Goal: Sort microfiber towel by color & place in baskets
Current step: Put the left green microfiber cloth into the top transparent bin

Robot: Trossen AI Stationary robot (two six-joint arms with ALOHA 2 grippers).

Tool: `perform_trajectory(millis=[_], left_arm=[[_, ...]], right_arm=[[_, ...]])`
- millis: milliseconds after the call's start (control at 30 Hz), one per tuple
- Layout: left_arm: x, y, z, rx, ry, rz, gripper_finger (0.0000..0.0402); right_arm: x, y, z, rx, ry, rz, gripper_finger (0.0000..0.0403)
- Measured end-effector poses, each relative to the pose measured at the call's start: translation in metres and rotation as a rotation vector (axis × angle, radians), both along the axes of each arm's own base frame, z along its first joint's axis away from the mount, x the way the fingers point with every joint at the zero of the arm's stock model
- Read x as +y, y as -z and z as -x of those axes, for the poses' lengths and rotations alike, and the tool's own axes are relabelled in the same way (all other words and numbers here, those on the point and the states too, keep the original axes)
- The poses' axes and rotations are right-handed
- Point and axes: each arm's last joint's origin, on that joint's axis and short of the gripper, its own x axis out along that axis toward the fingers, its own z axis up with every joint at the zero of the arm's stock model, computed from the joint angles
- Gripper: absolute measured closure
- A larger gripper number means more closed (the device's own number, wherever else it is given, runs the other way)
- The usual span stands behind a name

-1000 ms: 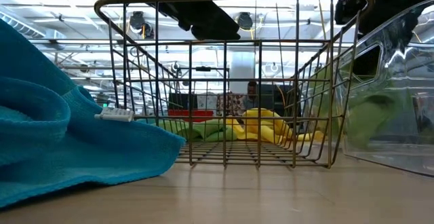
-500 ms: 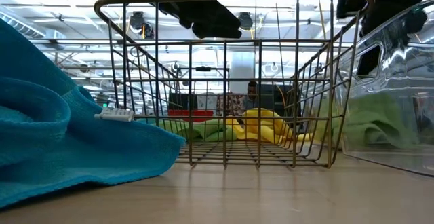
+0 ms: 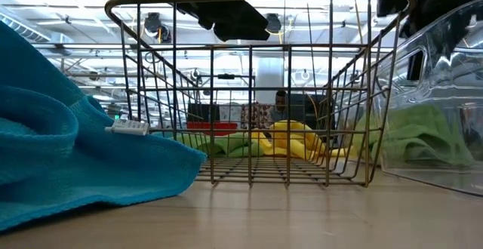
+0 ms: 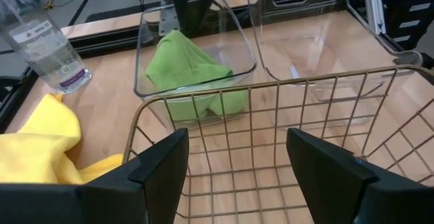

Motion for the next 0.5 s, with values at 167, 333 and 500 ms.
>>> perform_trajectory(millis=[167,333,500], left_arm=[[0.000,0.000,0.000,0.000,-0.001,0.000,0.0146],[0.000,0.000,0.000,0.005,0.000,-0.001,0.0146],[-0.002,0.001,0.000,0.009,0.006,-0.002,0.0146]], right_arm=[[-0.003,0.028,-0.004,-0.011,0.024,0.038,0.0394],[-0.014,0.058,-0.006,-0.004,0.103,0.074,0.0385],[-0.018,0.068,-0.008,0.015,0.112,0.014,0.0392]])
